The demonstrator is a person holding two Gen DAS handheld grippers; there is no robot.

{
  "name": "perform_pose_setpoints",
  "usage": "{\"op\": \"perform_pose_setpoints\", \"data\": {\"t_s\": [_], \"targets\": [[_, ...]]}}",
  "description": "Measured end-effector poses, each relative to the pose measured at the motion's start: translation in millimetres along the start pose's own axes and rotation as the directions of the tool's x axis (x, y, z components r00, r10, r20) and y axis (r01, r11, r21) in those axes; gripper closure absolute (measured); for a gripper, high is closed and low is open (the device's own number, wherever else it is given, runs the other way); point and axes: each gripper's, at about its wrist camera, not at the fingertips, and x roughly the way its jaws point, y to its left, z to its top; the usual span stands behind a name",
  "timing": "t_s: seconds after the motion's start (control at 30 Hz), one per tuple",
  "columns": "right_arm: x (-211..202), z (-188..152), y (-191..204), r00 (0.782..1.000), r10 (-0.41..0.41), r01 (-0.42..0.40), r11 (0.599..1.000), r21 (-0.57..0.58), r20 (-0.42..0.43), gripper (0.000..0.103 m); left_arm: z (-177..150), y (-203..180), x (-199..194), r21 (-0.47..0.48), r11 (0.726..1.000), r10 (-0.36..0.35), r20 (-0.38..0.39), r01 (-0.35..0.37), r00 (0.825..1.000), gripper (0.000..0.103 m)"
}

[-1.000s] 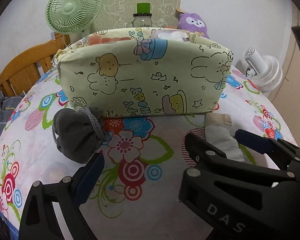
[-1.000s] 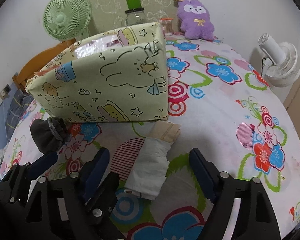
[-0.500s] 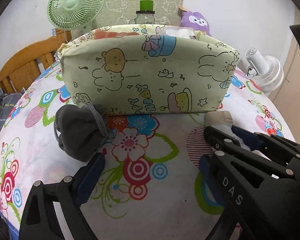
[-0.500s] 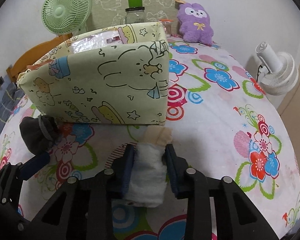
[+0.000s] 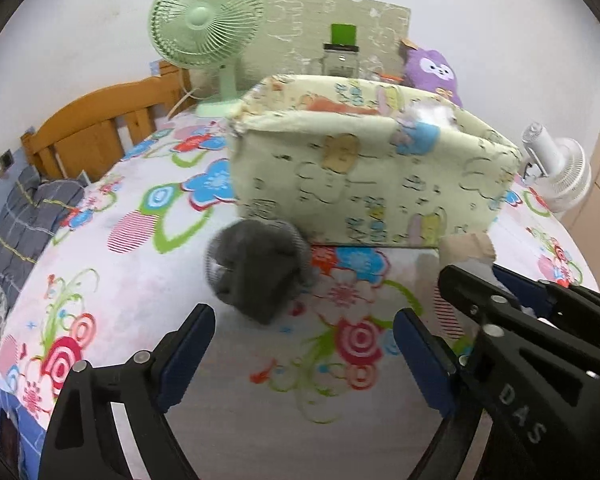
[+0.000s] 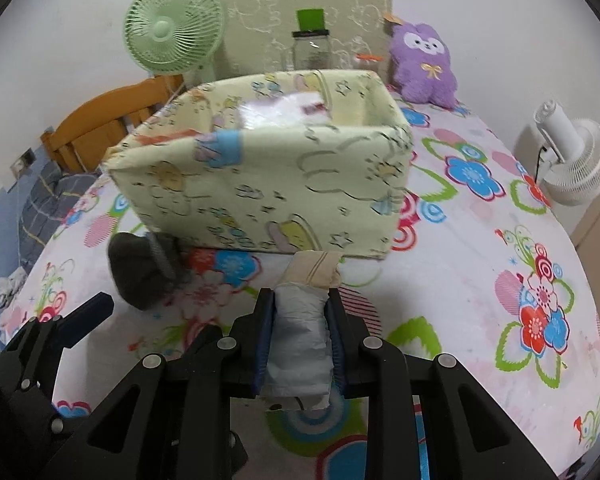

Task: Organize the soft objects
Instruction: 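Close the right tool on the white cloth while the left tool grasps the grey sock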

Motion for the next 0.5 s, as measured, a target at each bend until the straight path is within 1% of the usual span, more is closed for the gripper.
{"op": "perform_pose_setpoints", "data": {"t_s": [0.27, 0.43, 0.5], "targets": [[2.4, 6.7, 17.8, 1.000, 0.009, -0.009, 1.000, -0.013, -0.008, 0.075, 5.6, 14.1, 5.9, 0.021, 1.000, 0.011, 0.002, -0.012, 1.000, 0.011], [7.8, 10.0, 21.6, 1.000, -0.001, 0.001, 1.000, -0.004, -0.024, 0.075, 9.5, 17.6, 10.0, 0.070, 0.997, 0.018, 0.010, -0.019, 1.000, 0.011], [10.4, 11.0, 22.6, 0.999, -0.007, 0.007, 1.000, 0.006, -0.033, 0.075, 11.6, 20.9, 13.3, 0.072, 0.997, 0.018, 0.008, -0.019, 1.000, 0.011]]}}
